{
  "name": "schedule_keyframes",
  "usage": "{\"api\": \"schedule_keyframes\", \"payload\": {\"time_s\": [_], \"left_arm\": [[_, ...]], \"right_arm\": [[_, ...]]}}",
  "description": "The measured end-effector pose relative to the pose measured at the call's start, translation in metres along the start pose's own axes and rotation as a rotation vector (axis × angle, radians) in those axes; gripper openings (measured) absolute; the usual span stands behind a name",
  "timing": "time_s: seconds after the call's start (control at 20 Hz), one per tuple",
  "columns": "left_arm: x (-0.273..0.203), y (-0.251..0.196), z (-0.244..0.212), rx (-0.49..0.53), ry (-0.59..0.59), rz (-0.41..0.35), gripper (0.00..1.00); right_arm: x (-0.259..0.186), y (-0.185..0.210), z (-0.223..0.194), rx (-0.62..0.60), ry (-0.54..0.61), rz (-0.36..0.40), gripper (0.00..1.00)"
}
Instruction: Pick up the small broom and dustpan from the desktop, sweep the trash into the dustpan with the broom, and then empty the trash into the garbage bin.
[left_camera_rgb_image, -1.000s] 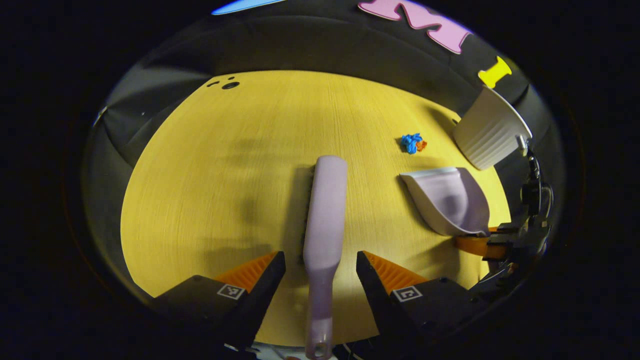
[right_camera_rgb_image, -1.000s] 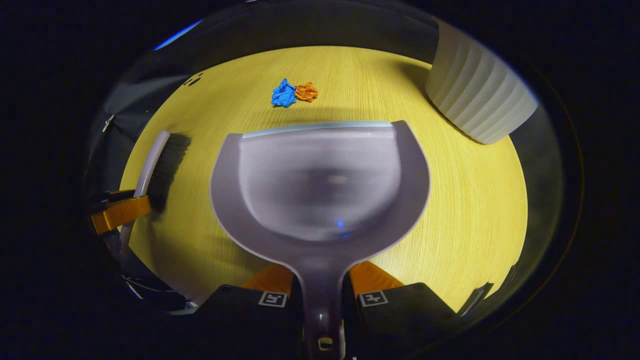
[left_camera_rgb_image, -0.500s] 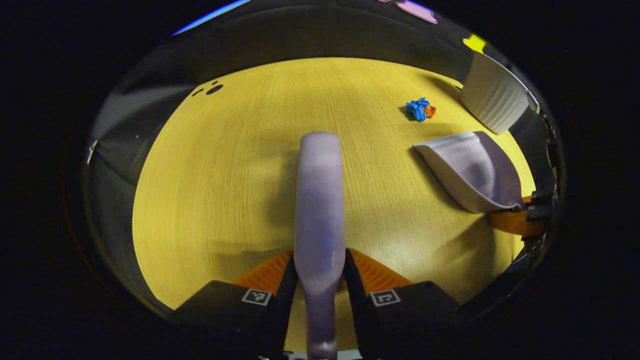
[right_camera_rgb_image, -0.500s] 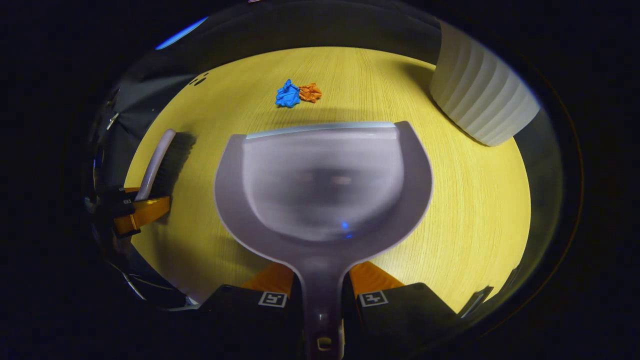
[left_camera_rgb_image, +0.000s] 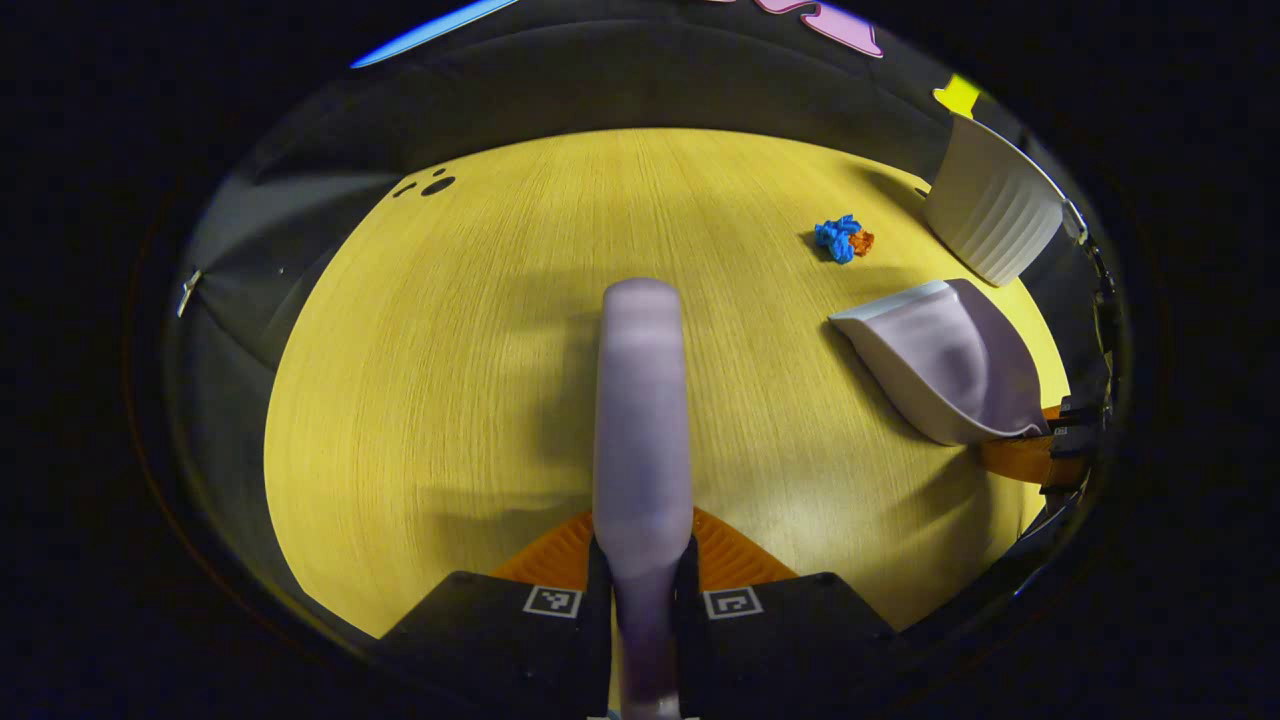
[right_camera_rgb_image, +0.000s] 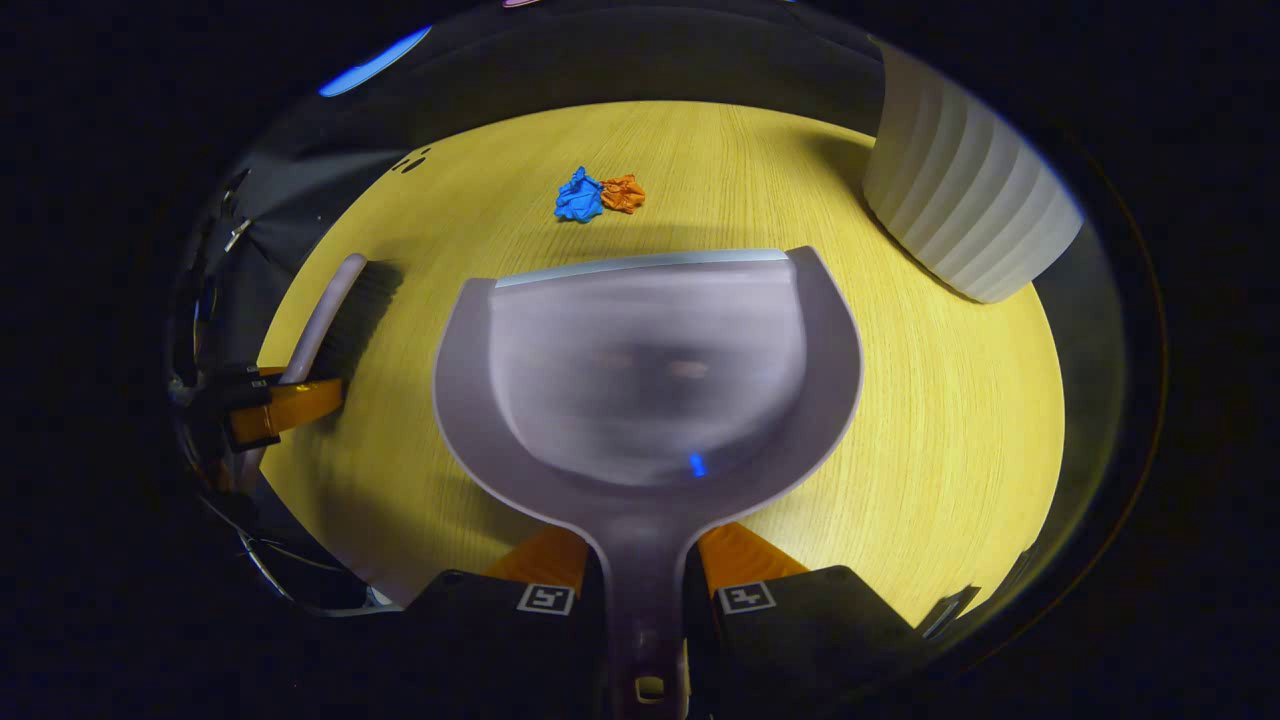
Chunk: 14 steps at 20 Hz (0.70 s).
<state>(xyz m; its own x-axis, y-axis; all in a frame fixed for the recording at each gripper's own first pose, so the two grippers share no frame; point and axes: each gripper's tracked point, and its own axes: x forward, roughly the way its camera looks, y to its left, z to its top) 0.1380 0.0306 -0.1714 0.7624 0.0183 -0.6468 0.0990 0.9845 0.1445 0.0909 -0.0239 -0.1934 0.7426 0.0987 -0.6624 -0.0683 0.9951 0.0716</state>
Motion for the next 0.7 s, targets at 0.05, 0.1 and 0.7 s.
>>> {"api": "schedule_keyframes", "payload": {"time_s": [0.05, 0.1, 0.7], "left_arm": [[-0.001, -0.002, 0.010, 0.016, -0.015, -0.005, 0.30], [-0.002, -0.005, 0.020, 0.034, -0.025, -0.013, 0.29], [0.051, -0.040, 0.153, 0.406, -0.024, -0.117, 0.30]], "right_arm": [[0.000, -0.004, 0.000, -0.010, 0.000, -0.005, 0.37], [-0.002, -0.009, 0.001, -0.019, -0.002, -0.009, 0.37], [-0.024, -0.048, 0.012, -0.192, 0.016, 0.007, 0.37]]}}
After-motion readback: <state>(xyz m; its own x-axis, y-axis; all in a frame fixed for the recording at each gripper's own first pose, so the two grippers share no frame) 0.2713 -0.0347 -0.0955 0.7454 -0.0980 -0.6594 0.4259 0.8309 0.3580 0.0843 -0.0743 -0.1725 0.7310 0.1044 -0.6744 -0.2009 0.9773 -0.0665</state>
